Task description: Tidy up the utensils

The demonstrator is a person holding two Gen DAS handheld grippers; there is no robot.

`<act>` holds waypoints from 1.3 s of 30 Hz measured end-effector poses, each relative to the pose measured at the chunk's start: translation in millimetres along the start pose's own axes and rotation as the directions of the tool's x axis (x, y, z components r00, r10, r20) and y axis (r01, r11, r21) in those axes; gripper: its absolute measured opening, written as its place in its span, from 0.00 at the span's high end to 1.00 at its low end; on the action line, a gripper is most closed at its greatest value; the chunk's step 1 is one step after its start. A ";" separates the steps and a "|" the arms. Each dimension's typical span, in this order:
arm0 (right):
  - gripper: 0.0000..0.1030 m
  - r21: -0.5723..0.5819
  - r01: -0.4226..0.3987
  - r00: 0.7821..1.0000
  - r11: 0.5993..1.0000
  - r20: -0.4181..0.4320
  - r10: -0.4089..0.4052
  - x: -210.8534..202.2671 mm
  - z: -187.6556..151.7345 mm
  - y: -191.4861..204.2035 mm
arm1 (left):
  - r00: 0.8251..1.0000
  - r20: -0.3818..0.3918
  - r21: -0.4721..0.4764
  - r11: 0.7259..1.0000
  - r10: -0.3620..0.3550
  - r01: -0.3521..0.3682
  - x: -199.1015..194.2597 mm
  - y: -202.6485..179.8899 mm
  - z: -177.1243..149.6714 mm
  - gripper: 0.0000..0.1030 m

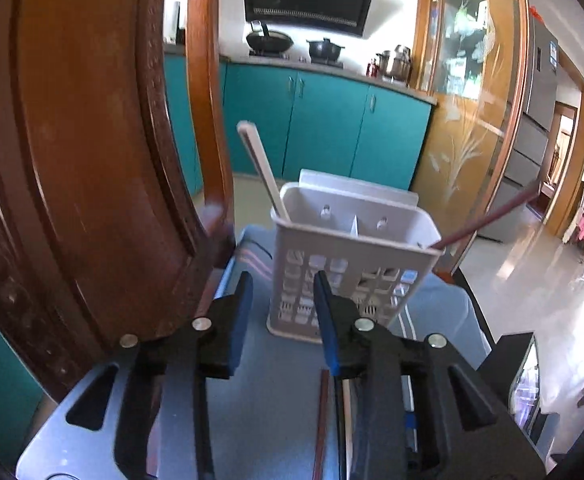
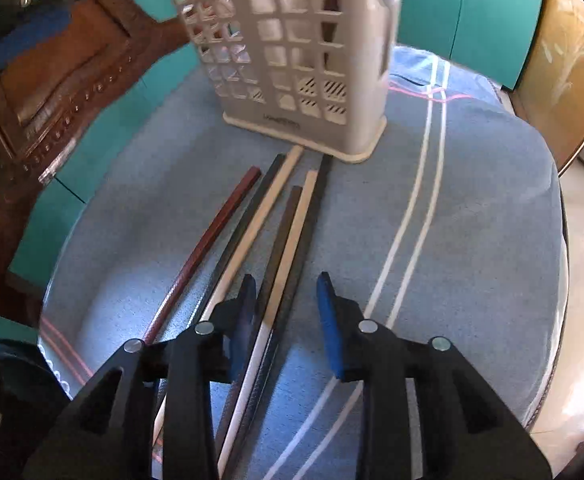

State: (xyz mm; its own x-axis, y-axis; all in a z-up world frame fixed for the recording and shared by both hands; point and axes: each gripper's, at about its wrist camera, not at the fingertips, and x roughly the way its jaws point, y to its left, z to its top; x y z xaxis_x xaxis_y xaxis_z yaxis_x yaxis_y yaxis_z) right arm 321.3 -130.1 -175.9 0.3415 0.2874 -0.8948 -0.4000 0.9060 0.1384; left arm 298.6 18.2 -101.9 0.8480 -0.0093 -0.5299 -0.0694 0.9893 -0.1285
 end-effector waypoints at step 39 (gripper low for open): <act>0.68 0.229 0.021 0.978 0.973 0.197 -0.067 -3.8 26.0 -57.6 | 0.941 -0.336 0.086 0.996 0.046 -0.018 67.0 -21.3 -52.5 0.44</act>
State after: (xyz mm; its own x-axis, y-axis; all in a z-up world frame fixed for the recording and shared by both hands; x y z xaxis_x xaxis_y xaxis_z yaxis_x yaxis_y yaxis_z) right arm 365.2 -175.3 -169.5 0.5282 0.2816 -0.8011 -0.1879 0.9588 0.2131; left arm 329.3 -11.1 -178.6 0.6181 -0.0122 -0.7860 -0.0394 0.9981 -0.0464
